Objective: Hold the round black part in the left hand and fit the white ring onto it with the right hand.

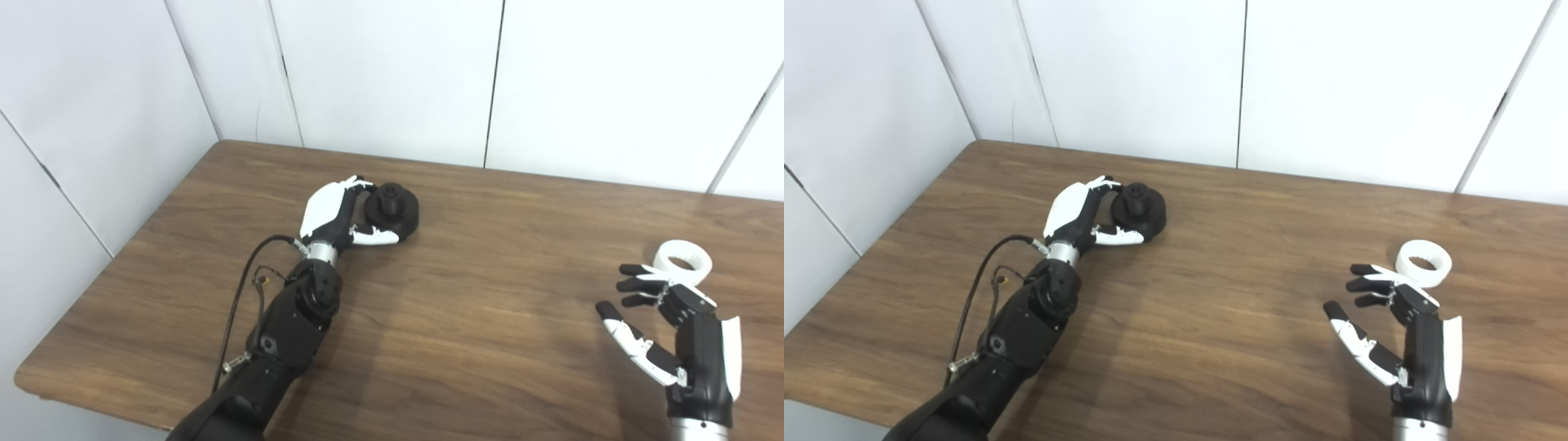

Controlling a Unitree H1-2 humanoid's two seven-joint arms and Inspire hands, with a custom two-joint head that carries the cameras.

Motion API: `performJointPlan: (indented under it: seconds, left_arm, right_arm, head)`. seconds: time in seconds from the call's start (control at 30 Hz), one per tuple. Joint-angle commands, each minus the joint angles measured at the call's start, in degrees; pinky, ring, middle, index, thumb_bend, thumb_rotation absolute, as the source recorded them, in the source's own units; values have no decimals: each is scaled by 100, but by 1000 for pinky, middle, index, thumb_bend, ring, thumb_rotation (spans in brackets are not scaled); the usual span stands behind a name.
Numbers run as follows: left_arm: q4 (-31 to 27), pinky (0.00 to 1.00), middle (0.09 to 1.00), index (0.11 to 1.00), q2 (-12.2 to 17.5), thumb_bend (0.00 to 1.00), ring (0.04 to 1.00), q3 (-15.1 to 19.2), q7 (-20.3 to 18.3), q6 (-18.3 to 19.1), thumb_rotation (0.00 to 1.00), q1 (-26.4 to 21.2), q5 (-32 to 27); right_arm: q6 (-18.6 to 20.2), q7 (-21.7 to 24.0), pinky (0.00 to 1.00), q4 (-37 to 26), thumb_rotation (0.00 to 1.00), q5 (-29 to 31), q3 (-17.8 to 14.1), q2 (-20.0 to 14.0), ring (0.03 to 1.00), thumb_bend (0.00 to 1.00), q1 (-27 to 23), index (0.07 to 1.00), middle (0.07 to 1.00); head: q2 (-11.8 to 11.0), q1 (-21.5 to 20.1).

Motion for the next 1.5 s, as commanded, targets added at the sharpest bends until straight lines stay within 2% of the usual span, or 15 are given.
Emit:
performJointPlan:
  seconds: [0.0,0.23,0.4,0.63,0.97,1.13,1.47]
  left_arm:
    - [55,808,918,682,-19,847,939,4,62,-157,285,-212,-117]
    - [108,787,910,645,-57,842,929,-26,157,-156,220,-211,-194]
    - [32,792,917,643,-56,830,935,-76,109,-33,209,-187,-204]
    - [-73,830,904,608,-91,844,938,-138,112,-68,203,-84,-223]
    - [-613,834,916,596,-149,844,949,-390,-172,123,211,262,-162]
    - [-961,786,909,601,-212,858,926,-572,-394,-65,214,561,-259]
    - [-1907,813,919,603,-379,856,944,-811,-605,-14,214,1163,-222]
  right_arm:
    - [-7,-6,487,-188,152,-7,-13,23,589,502,12,498,662]
    - [26,-25,482,-223,152,-7,-22,11,585,502,21,498,661]
    - [35,0,484,-243,151,47,-34,-9,587,502,23,499,658]
    - [21,-19,481,-247,150,-37,-43,-23,585,501,11,499,660]
    - [50,-6,477,-300,148,-29,-35,5,580,501,6,499,655]
    - [63,-24,485,-275,151,-70,-32,18,585,501,-10,499,656]
    - [21,-59,480,-236,153,-119,-6,50,577,502,-12,499,652]
  head:
    - [15,0]
    - [41,1]
    - [45,-9]
    - [64,-33]
    - [84,-26]
    - [90,-64]
    - [121,-192]
